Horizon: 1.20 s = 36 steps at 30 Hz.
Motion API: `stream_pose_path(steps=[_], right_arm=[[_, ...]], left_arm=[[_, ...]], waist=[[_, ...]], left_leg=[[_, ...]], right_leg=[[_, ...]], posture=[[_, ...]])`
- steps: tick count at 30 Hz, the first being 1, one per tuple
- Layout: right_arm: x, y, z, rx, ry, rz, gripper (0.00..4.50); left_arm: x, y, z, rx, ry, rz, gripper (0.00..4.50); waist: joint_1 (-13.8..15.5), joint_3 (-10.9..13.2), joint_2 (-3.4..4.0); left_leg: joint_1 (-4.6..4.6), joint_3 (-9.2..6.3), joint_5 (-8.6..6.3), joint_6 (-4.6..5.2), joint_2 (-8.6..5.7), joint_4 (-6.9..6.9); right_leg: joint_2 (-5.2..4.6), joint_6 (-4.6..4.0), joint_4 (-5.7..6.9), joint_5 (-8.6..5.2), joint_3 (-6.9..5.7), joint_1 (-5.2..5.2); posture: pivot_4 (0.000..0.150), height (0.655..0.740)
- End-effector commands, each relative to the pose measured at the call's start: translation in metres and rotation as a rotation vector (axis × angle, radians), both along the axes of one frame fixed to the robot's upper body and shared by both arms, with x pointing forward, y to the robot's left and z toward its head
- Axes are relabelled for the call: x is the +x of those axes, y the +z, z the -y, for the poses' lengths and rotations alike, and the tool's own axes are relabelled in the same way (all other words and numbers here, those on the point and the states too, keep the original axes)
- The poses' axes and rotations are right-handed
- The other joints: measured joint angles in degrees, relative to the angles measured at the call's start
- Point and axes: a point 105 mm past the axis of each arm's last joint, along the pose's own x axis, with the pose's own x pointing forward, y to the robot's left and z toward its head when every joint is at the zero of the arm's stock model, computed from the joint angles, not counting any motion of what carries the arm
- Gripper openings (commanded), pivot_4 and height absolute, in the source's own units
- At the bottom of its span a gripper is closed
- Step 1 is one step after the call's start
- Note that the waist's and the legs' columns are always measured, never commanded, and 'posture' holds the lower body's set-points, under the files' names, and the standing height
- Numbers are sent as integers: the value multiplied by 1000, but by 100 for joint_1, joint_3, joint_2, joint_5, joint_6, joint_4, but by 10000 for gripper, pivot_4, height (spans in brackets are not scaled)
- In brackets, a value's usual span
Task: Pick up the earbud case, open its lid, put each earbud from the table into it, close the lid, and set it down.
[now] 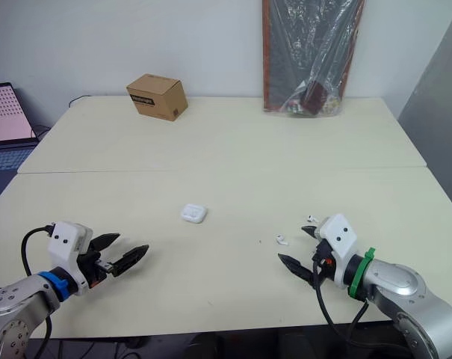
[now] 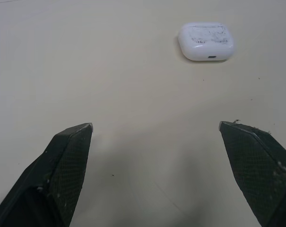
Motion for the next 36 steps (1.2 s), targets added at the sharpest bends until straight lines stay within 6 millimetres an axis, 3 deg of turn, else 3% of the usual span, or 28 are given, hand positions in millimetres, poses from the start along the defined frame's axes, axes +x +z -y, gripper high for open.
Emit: stream_pose_path(steps=[1,10,16,24,28,36], right_arm=[[-2,6,-3,-5,23,33,44543],[-3,12,-7,-4,46,40,44543],[-3,23,-8,-56,115,61,44543],[4,61,-16,-118,238,108,44543],[4,69,-23,-150,275,142,44543],[11,76,-34,-199,317,199,44543]], left_arm=[[1,11,0,30,-4,44,45000],[1,12,6,4,-21,29,45000],[4,16,40,-48,-57,2,45000],[27,25,64,-34,-1,-6,45000],[41,30,73,-83,24,-1,45000],[62,15,90,-94,43,-50,45000]], waist=[[0,0,0],[-1,0,0],[-1,0,0],[1,-1,-2],[7,-1,-2],[5,-1,-2]], left_leg=[[0,0,0,0,0,0],[0,0,0,0,0,0],[0,-1,0,0,-1,5],[8,-6,1,1,0,11],[6,-7,0,1,-1,12],[6,-8,1,1,-3,12]], right_leg=[[0,0,0,0,0,0],[0,0,0,0,0,0],[-1,2,1,1,0,4],[6,3,14,2,-4,11],[6,2,7,2,-5,14],[4,2,7,3,-5,14]], posture=[[1500,7400],[1500,7400],[1500,7400],[1500,7400],[1500,7400],[1500,7400]])
